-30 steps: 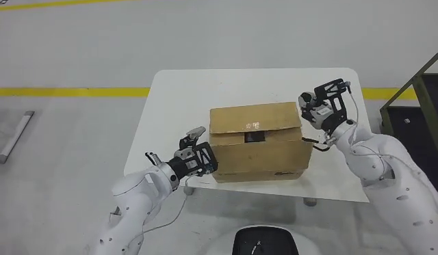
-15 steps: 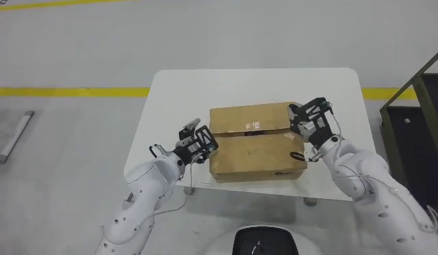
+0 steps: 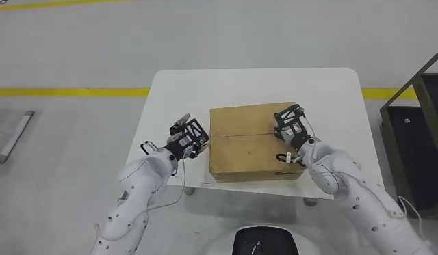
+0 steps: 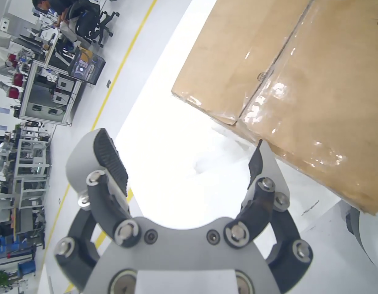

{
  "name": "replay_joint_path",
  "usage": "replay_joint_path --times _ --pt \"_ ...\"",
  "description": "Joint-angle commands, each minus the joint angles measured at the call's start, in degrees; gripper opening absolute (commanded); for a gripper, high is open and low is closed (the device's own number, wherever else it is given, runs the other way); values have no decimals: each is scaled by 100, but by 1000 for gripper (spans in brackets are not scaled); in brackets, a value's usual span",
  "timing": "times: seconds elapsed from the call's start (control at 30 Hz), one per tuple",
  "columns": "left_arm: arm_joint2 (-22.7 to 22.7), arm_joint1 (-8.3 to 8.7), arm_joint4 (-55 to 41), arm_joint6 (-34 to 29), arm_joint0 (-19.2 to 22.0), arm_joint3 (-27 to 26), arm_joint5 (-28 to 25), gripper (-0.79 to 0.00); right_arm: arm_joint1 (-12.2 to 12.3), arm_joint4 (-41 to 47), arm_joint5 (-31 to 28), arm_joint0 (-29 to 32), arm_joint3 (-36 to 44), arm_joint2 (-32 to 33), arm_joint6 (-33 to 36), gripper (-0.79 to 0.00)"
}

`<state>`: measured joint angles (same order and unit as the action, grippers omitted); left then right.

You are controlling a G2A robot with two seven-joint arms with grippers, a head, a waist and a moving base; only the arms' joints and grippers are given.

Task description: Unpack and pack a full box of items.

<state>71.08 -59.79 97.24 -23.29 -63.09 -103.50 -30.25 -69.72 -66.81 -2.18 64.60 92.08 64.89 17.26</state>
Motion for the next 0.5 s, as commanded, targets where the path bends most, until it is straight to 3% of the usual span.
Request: replay_joint_path --times 0.0,0.23,0.47 --pt "147 15 -77 -88 -91 -93 9 0 -10 -10 28 -6 -13 -4 23 -785" --pt "629 66 -198 -549 -551 -176 126 0 -43 -82 46 0 -79 -46 52 -785" --pt "450 32 -374 -464 -658 119 104 0 -69 -103 19 9 -91 -47 81 -785"
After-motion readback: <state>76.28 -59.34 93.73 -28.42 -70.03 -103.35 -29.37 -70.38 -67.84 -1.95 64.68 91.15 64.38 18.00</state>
